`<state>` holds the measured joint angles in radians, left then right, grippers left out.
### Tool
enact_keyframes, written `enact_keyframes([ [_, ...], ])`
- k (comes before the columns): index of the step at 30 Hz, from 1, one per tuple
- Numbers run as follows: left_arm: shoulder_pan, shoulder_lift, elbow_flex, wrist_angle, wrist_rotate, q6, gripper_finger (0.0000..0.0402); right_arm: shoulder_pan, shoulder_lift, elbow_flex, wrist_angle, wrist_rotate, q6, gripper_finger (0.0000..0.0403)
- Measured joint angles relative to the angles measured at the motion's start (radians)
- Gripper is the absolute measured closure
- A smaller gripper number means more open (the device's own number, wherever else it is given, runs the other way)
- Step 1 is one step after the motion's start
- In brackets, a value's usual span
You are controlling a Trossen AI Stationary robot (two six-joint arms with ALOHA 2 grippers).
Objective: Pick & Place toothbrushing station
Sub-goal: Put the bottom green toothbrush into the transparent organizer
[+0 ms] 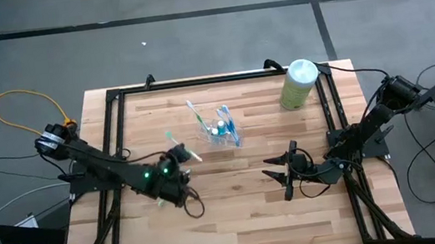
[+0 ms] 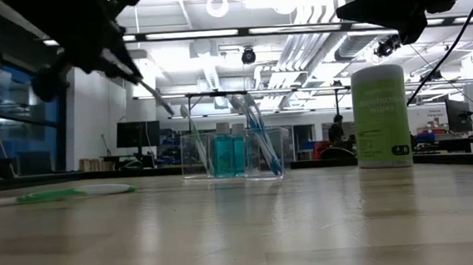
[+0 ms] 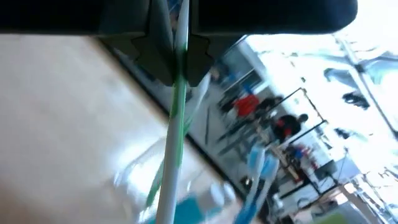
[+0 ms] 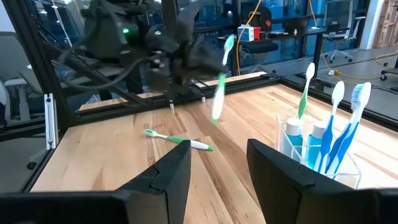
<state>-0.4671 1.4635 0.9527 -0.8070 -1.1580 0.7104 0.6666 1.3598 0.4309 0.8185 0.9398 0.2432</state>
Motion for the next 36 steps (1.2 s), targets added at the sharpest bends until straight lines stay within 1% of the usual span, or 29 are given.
enact_keyframes([
  [6, 0.111, 0.000, 0.000, 0.006, -0.049, 0.198, 0.0390, 0.000, 0.000, 0.000, 0.000, 0.000, 0.000, 0.0254],
  [11, 0.174, 0.000, 0.000, 0.092, -0.149, 0.349, 0.0390, 0.000, 0.000, 0.000, 0.000, 0.000, 0.000, 0.0254],
  [18, 0.228, 0.001, 0.001, 0.262, -0.148, 0.548, 0.0390, 0.000, 0.000, 0.000, 0.000, 0.000, -0.004, 0.0254],
  [22, 0.267, 0.001, 0.001, 0.289, -0.137, 0.598, 0.0390, 0.000, 0.000, 0.000, 0.000, -0.006, -0.004, 0.0254],
  [29, 0.331, 0.005, 0.001, 0.291, -0.133, 0.602, 0.0390, 0.000, 0.000, 0.000, -0.001, -0.007, -0.004, 0.0254],
  [33, 0.359, 0.017, -0.001, 0.303, -0.090, 0.603, 0.0392, 0.000, 0.000, 0.000, -0.001, -0.007, -0.004, 0.0254],
  [36, 0.380, 0.034, -0.001, 0.337, -0.077, 0.638, 0.0392, 0.000, 0.000, 0.000, -0.003, -0.007, -0.004, 0.0254],
])
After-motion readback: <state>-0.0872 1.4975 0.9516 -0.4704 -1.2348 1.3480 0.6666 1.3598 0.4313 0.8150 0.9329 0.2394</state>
